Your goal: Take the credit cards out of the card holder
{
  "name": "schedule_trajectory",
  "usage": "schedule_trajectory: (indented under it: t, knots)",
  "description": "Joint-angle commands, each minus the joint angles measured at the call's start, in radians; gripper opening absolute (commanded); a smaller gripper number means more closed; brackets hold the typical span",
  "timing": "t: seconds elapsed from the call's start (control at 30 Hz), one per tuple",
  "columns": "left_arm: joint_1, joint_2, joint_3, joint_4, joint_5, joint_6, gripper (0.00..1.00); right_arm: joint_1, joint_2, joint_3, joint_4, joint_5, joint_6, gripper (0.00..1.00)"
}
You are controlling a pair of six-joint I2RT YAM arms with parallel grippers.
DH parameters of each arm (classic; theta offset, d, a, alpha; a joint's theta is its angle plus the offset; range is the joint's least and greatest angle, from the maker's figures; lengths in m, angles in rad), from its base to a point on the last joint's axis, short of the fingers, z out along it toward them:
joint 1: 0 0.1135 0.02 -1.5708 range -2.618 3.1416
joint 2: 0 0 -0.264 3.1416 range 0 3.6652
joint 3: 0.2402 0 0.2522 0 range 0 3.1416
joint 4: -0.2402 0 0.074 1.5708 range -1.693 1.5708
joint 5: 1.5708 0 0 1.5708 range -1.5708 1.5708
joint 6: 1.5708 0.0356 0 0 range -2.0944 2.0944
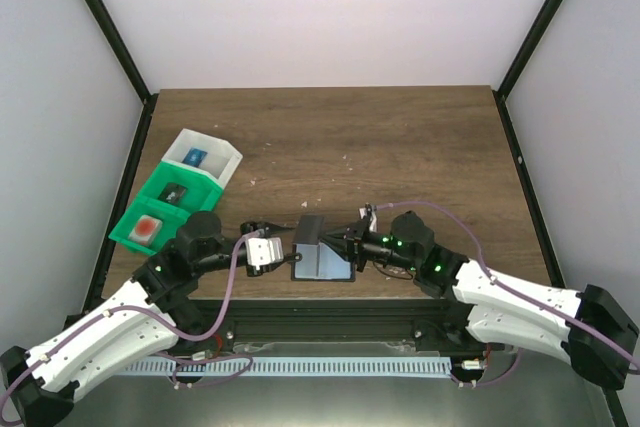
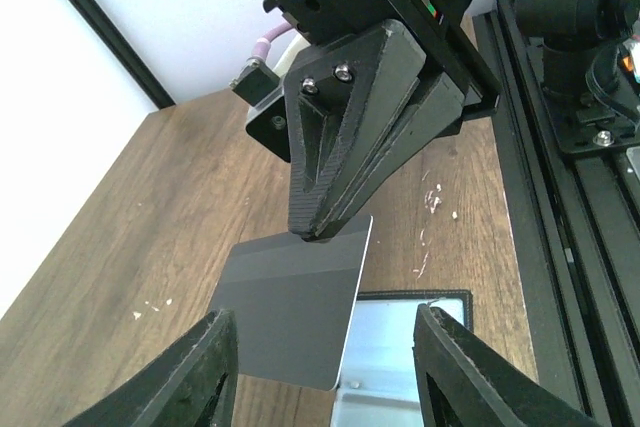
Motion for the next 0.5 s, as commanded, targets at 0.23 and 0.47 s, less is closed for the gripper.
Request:
schedule_trajectory:
  t: [0.23, 0.47]
  knots:
    - [-0.006, 0.013, -0.006, -0.011, -0.043, 0.12, 0.43, -0.006, 0.034, 0.057, 0.079, -0.061, 0.031, 0.01]
    - [-0.006, 0.042, -0.003, -0.023, -0.071, 0.165, 0.41, -0.005, 0.042, 0.05, 0.101, -0.068, 0.042, 0.0]
